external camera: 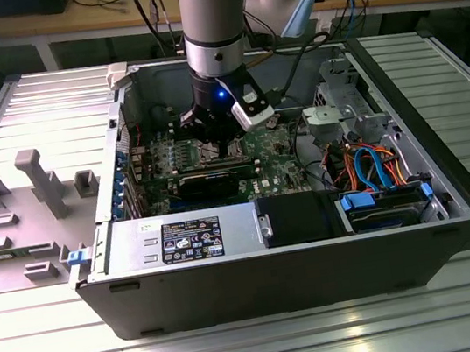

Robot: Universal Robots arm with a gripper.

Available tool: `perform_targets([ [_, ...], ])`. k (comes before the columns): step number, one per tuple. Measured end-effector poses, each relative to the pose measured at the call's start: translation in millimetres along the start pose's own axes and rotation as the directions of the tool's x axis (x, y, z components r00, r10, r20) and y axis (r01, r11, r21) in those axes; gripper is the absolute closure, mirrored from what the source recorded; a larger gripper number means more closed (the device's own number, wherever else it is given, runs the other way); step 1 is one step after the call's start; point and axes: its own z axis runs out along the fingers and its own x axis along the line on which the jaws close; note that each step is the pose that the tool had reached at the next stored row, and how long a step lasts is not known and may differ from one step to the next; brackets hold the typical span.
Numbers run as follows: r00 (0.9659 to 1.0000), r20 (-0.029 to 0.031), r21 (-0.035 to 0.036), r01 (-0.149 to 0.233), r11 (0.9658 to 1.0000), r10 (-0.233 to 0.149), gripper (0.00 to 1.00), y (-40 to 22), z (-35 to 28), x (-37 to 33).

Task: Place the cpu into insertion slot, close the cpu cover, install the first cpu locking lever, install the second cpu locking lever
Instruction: 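Install the second cpu locking lever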

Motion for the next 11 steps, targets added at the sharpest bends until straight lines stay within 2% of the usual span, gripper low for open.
perform_targets([
  [1, 1.0, -0.0001, -0.0078, 0.001, 1.0, -0.001, 0.89, 0.0, 0.0, -0.1],
  [3, 1.0, -0.0064, -0.0464, 0.004, 0.9989, -0.004, 0.89, 0.0, 0.0, 0.0],
  [4, 1.0, -0.0069, -0.0624, 0.006, 0.998, -0.007, 0.89, -0.1, 0.1, 0.3],
  [5, 0.9999, -0.0068, -0.0819, 0.01, 0.9966, -0.011, 0.89, -0.5, 0.1, 1.2],
  [6, 0.9999, -0.0068, -0.087, 0.012, 0.9961, -0.012, 0.89, -3.3, 0.2, 1.4],
  [8, 0.9999, -0.0074, -0.0873, 0.011, 0.9961, -0.012, 0.89, -7.0, 0.1, 1.5],
  [11, 0.9999, -0.0106, -0.0861, 0.011, 0.9962, -0.012, 0.89, -7.5, 0.1, 1.6],
])
